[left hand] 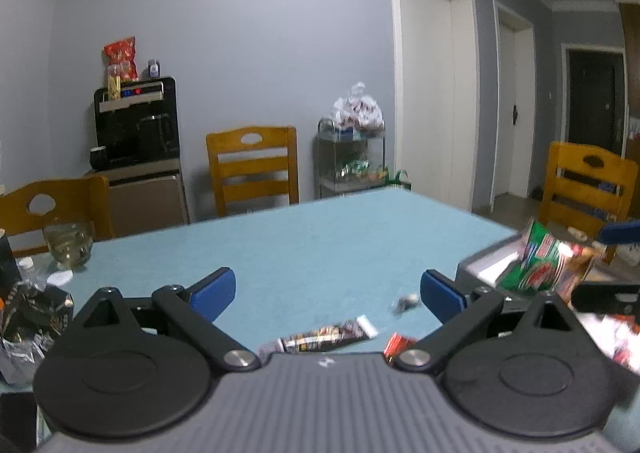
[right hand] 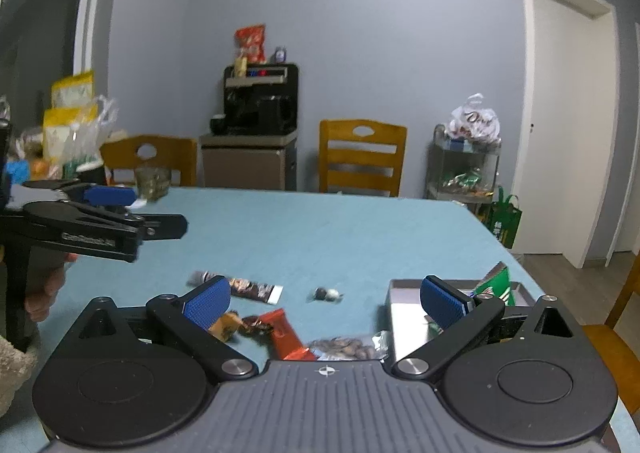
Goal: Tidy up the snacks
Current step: 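Move both grippers away from the box toward the loose snacks on the table, then lower the left gripper onto the peanut bag while the right gripper approaches the orange chocolate bar, then close the left gripper on the peanut bag while the right gripper grasps the orange bar, then carry the peanut bag and orange chocolate bar into the grey box with both grippers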
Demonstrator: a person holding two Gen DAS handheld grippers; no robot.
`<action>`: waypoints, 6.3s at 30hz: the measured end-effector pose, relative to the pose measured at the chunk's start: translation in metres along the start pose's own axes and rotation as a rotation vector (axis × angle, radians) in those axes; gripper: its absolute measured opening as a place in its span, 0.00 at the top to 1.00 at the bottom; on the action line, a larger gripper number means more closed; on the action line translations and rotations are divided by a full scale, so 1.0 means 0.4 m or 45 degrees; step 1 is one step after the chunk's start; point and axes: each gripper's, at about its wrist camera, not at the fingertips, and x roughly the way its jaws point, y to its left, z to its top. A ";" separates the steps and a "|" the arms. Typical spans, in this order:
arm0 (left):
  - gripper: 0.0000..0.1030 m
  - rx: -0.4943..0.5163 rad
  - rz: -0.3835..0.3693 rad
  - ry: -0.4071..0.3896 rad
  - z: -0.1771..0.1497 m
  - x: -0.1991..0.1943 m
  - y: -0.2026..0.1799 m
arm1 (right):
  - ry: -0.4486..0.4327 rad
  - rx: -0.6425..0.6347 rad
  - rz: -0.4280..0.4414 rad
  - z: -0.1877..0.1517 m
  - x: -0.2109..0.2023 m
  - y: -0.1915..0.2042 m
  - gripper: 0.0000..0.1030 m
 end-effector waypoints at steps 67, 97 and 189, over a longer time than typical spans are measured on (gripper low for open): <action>0.57 0.015 -0.248 0.392 -0.188 0.256 -0.047 | 0.381 -0.135 0.176 -0.099 0.338 0.096 0.77; 0.63 -0.040 -0.157 0.235 -0.141 0.174 -0.011 | 0.244 0.029 0.096 -0.079 0.127 0.020 0.77; 0.63 0.350 -0.654 0.356 -0.055 0.245 -0.681 | 0.269 0.333 -0.090 -0.257 -0.064 -0.416 0.77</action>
